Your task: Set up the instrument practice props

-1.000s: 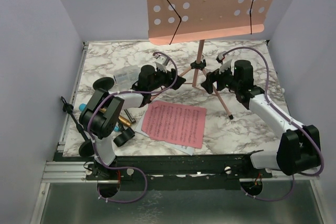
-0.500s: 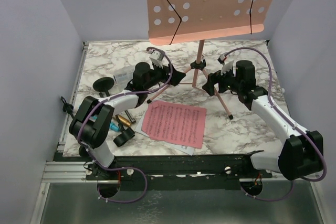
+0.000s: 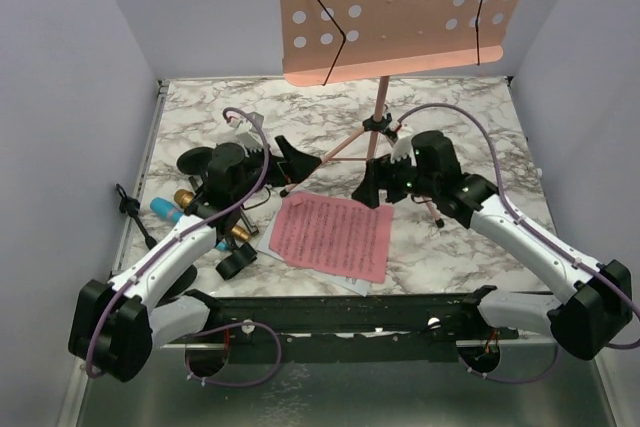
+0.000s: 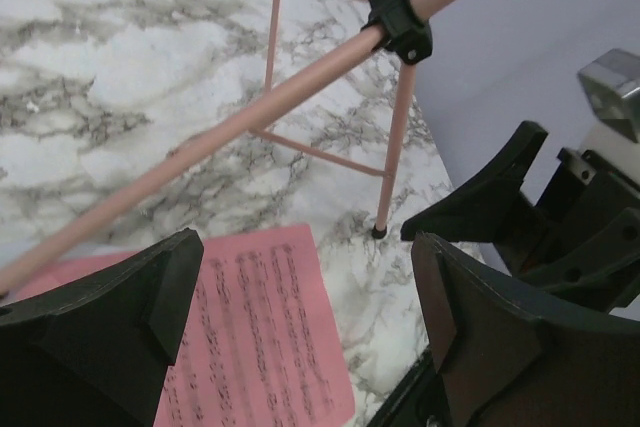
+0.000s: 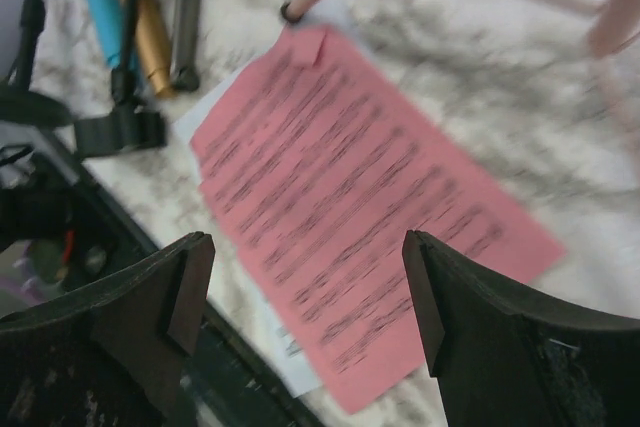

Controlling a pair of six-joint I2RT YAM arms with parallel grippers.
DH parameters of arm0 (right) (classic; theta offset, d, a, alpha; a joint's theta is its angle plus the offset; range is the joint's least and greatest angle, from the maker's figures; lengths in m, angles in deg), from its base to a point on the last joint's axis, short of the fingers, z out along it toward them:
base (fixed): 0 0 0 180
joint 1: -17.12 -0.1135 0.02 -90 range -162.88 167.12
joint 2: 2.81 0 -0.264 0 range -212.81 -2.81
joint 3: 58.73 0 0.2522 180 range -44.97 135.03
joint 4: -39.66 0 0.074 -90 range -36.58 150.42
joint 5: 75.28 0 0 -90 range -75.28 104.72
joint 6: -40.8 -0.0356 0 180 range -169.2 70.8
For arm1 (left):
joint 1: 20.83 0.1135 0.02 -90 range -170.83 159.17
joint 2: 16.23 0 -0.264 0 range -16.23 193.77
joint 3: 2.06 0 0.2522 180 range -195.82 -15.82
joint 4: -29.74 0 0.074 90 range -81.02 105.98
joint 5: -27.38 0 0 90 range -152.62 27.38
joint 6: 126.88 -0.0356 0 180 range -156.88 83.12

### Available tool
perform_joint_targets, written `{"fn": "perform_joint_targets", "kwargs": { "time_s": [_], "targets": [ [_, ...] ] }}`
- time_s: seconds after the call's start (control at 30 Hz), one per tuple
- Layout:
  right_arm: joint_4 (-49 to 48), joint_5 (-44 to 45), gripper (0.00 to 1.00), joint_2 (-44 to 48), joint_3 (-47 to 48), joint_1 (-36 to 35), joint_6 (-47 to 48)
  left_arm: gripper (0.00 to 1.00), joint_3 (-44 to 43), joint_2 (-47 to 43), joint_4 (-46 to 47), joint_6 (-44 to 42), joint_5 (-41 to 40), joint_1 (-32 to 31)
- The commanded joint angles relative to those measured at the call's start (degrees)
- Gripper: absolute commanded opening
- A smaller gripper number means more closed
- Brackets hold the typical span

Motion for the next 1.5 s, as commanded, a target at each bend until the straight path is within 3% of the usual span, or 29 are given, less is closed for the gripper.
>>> {"fn": "perform_joint_targets", "kwargs": {
  "time_s": [0.0, 0.13, 0.23, 0.43, 0.63, 0.9, 1.03, 1.23, 1.47],
  "targets": [
    [3.6, -2.6, 0.87, -1.1, -5.7, -3.8, -17.1, 0.92, 7.4, -5.3, -8.4, 11.4, 1.2, 0.0],
    [-2.1, -5.0, 0.96, 3.6, -15.5, -3.8, -27.6, 0.92, 14.7, -8.0, -3.5, 16.2, 1.7, -1.5],
    [-5.5, -5.1, 0.99, 6.9, -21.4, -3.8, -31.1, 0.91, 17.5, -5.7, -0.1, 18.4, 0.3, -6.4],
    [-6.3, -3.6, 0.98, 8.1, -28.9, -3.7, -37.7, 0.89, 20.7, -2.5, 3.1, 21.2, -10.1, -15.7],
    [-12.1, -0.6, 0.9, 17.7, -38.6, -3.7, -44.5, 0.89, 23.2, -1.0, 4.0, 23.7, -16.5, -18.0],
    [-13.5, 2.3, 0.79, 16.8, -40.7, -3.7, -45.0, 0.89, 24.1, 1.9, 4.0, 26.3, -19.1, -18.2],
    [-15.9, 1.6, 0.65, 13.3, -40.6, -3.7, -45.1, 0.89, 24.4, 2.3, 4.0, 27.5, -19.8, -18.4],
    [-17.2, 2.0, 0.64, 12.1, -41.7, -3.7, -46.4, 0.89, 24.6, 3.5, 4.0, 27.2, -20.9, -18.8],
    [-9.4, 6.0, 0.64, 14.4, -40.5, -3.7, -43.9, 0.89, 24.7, 4.2, 4.1, 26.9, -20.1, -19.1]
  ]
}}
